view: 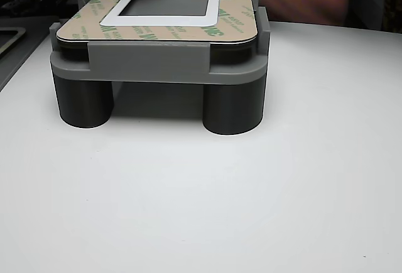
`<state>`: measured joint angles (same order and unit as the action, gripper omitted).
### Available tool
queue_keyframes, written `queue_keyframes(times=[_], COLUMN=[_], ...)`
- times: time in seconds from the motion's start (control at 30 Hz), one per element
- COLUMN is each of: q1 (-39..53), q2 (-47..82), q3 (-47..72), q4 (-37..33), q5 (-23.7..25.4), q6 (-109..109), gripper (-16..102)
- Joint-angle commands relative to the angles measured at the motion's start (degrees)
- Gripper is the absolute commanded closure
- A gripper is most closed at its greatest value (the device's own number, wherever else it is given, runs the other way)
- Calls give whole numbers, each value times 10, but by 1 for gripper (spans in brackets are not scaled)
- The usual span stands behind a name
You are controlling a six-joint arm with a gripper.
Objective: Peel off protective film from adhesive tape.
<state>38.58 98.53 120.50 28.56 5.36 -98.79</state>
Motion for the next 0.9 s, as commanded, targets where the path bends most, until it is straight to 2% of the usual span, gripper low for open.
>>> queue_keyframes(times=[0.0,0.87], q1=[-5,-4], q2=[10,16], q3=[-17,-2], q4=[-4,-13], q5=[-1,3], q6=[-1,2], gripper=[96,96])
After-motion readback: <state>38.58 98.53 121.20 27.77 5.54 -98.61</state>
